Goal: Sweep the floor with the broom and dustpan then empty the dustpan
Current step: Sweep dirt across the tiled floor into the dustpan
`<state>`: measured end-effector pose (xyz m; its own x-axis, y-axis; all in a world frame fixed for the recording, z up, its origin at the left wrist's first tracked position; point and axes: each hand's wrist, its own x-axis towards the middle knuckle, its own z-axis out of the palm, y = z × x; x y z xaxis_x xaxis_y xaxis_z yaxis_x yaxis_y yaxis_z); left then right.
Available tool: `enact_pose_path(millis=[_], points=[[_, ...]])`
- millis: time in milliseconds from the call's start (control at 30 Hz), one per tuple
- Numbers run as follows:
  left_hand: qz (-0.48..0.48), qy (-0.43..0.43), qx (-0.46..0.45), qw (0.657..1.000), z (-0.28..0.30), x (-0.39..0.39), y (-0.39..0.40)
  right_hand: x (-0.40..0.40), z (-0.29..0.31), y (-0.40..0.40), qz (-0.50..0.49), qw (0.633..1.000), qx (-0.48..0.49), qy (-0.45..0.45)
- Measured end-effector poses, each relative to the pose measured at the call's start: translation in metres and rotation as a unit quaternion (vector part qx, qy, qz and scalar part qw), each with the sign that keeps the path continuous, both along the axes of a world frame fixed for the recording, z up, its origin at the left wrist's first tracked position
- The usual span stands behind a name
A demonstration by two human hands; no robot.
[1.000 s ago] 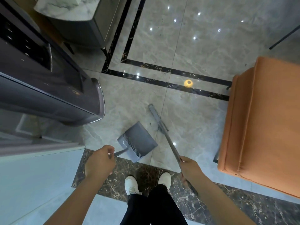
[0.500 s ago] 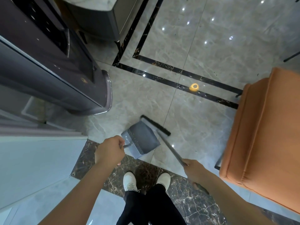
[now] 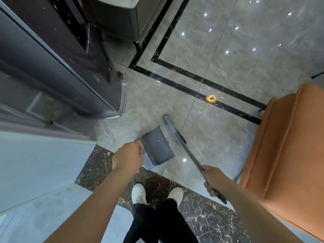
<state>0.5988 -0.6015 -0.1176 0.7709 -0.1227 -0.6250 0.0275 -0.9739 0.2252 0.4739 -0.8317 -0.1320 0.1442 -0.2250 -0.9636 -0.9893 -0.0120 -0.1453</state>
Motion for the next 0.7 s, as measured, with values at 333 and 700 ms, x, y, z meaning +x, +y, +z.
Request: enact_pose_path(millis=[333, 700], points=[[-0.001, -0.013, -0.009, 1.000, -0.001, -0.002, 0.002, -0.011, 0.026, -0.024, -0.050, 0.998, 0.039, 0.022], [-0.006, -0.018, -0.017, 1.000, -0.004, 0.001, -0.001, -0.003, 0.003, 0.012, -0.017, 0.996, 0.081, 0.026]])
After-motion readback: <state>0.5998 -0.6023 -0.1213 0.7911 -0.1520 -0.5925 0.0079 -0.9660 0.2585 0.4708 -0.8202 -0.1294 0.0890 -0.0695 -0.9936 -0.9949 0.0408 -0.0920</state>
